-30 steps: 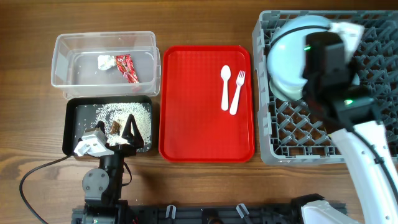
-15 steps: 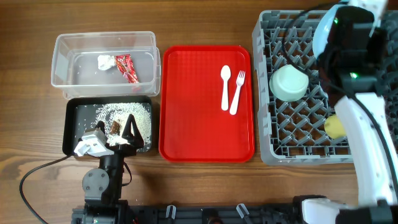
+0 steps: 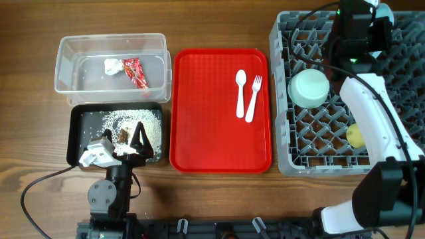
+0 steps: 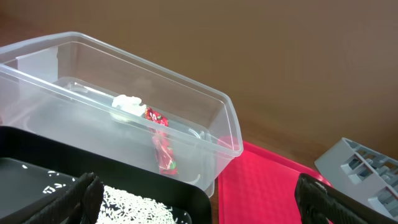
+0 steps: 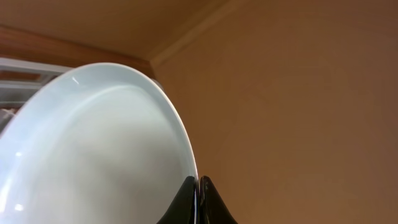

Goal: Sort waste into correct bins and load items into the dishwasher rack
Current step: 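Lift the plate and stand it upright in the rack's top row, then release the plate and move the right gripper back to the tray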

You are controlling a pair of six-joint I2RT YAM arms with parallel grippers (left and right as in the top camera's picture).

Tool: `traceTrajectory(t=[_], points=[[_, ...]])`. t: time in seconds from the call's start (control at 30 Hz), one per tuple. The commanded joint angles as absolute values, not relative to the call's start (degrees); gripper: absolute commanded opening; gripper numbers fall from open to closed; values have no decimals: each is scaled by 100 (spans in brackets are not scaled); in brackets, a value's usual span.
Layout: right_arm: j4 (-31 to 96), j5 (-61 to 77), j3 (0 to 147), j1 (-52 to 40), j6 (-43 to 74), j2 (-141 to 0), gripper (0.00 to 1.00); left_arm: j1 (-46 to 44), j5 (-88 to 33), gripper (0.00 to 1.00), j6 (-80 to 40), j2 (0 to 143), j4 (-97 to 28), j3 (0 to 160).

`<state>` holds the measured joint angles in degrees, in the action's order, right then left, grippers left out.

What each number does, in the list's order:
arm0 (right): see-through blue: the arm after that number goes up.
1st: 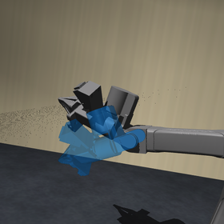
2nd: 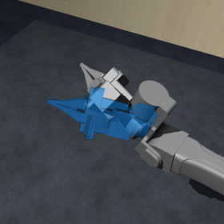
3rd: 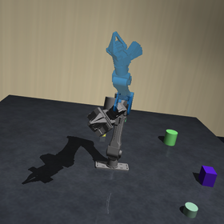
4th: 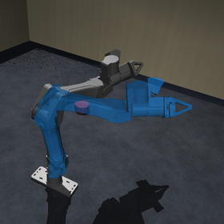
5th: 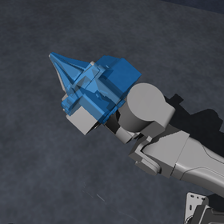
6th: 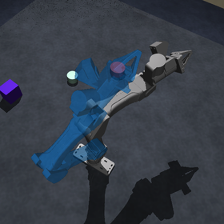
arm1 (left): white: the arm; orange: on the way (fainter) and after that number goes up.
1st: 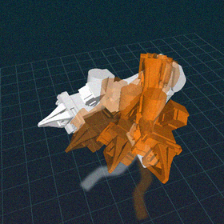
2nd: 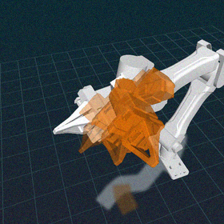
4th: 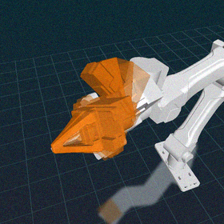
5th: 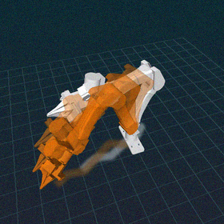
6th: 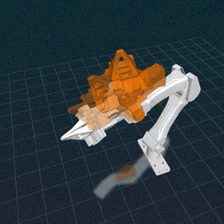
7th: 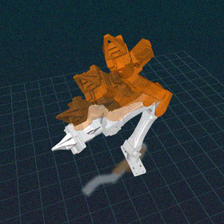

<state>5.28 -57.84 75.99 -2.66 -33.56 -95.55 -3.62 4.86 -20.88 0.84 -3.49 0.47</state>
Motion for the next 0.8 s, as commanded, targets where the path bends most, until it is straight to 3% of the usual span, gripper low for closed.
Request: traceTrajectory(t=[0.0, 0.37, 0.5, 0.77], points=[[311, -5704, 7605, -412, -3452, -9721, 4, -314, 502, 100, -2141, 56, -364, 34], [235, -4980, 7605, -449, -3468, -9743, 4, -314, 502, 100, -2141, 54, -366, 34], [185, -4482, 7605, -449, -3951, -9885, 4, -314, 502, 100, -2141, 56, -364, 32], [-526, -4810, 7605, -449, -4786, -10398, 4, -314, 502, 100, -2141, 56, -366, 34]])
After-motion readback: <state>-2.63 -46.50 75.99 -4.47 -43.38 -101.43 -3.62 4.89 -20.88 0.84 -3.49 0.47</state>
